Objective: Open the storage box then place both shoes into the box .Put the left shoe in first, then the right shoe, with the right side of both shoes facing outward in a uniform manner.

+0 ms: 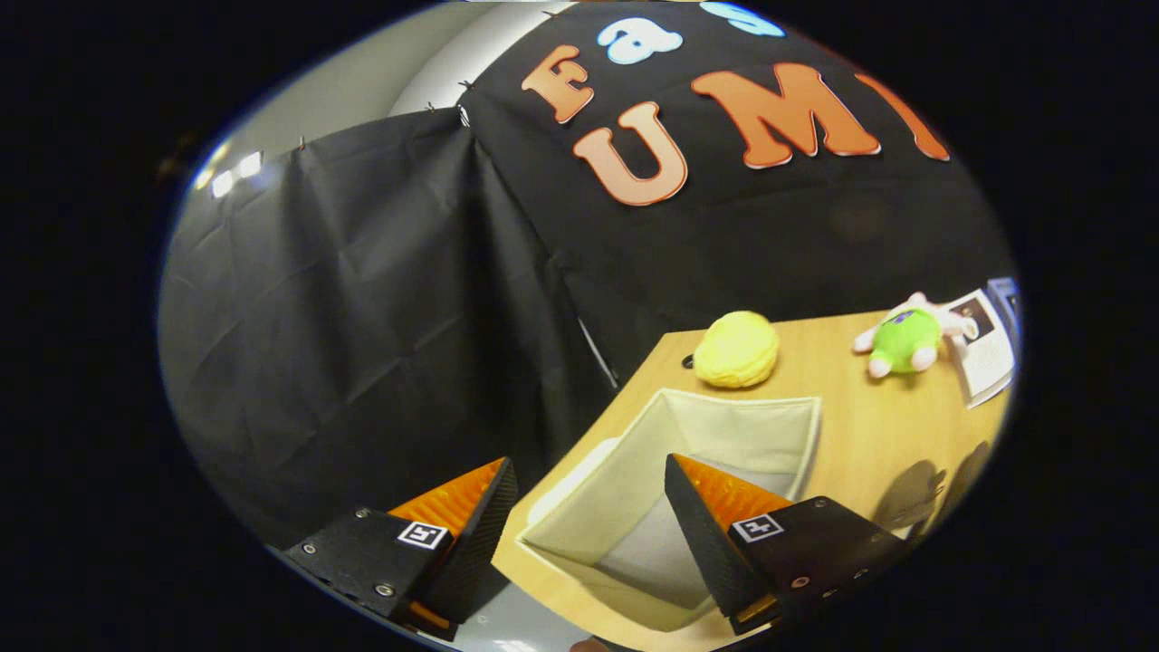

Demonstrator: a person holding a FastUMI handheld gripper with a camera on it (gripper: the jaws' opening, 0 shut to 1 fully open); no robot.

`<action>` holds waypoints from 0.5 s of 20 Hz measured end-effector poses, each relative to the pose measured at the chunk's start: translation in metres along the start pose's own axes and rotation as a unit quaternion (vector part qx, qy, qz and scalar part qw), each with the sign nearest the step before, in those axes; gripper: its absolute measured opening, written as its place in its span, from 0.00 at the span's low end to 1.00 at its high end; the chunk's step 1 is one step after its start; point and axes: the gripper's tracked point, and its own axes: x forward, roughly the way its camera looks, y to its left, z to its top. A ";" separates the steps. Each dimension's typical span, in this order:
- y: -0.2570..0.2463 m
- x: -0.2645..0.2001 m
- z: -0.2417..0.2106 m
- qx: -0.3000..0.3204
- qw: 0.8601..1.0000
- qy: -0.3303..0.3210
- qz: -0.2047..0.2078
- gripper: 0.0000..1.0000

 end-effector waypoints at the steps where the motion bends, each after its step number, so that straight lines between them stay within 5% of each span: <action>1: -0.015 -0.008 -0.002 -0.021 1.000 0.001 -0.020 0.98; 6: -0.094 -0.048 -0.031 -0.084 0.989 0.035 -0.116 0.98; 10: -0.147 -0.068 -0.054 -0.065 0.983 0.073 -0.155 0.99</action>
